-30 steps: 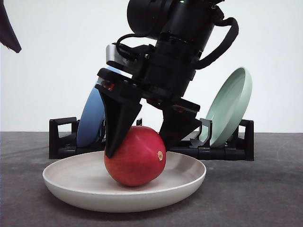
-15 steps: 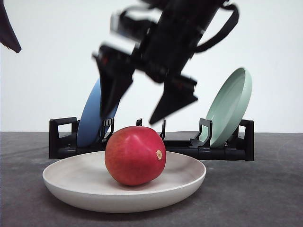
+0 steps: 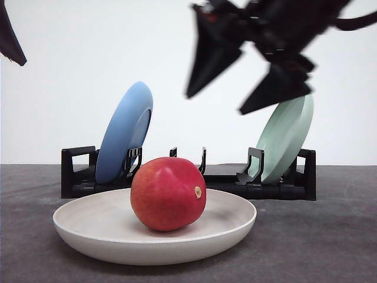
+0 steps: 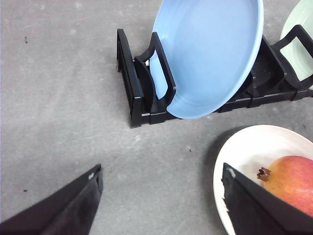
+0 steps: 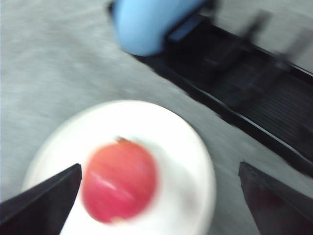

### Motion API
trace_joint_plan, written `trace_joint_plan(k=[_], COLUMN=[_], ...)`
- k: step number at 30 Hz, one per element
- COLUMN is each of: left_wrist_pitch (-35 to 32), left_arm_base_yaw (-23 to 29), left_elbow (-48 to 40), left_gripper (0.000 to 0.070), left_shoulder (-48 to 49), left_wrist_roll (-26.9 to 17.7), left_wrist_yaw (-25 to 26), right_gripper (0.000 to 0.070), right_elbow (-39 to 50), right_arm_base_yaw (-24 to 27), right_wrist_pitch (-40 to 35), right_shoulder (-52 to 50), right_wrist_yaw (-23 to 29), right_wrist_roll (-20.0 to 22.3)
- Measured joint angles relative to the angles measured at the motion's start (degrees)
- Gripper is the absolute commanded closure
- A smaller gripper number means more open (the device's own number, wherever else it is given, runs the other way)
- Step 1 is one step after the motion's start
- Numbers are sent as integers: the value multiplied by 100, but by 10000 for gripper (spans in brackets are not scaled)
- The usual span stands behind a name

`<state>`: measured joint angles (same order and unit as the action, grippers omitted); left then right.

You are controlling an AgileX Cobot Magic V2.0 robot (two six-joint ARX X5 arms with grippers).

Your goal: Place pomegranate in white plate

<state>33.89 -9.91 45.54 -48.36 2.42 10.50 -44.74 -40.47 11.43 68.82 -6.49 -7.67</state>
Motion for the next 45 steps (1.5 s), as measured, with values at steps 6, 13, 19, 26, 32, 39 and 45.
trace_joint_plan(k=[6,13,19,26,32,39,45], left_wrist_pitch=[5,13,15,154,237,249,249], left_arm_base_yaw=[0,0,0,0,0,0,0], left_elbow=[0,0,0,0,0,0,0], left_gripper=[231,231,230,670,683,683,683], left_shoulder=[0,0,0,0,2,2,2], left_wrist_roll=[0,0,0,-1,15,15,15], left_wrist_yaw=[0,0,0,0,0,0,0], right_gripper=[47,48,48,636,677,677,677], right_elbow=[610,1236,1432,1434,1435,1436,1437], right_arm_base_yaw=[665,1531,2036,2037,2031,2029,2029], right_wrist_pitch=[52,121,130,231,267,106,97], right_shoulder=[-731,-1523,-1695,-1694,-1694,-1694,-1694], right_wrist_yaw=[-186,-317,-384,-331,-259,-253,-253], right_wrist_roll=[-21,-146,-181,-182,-179,-181,-179])
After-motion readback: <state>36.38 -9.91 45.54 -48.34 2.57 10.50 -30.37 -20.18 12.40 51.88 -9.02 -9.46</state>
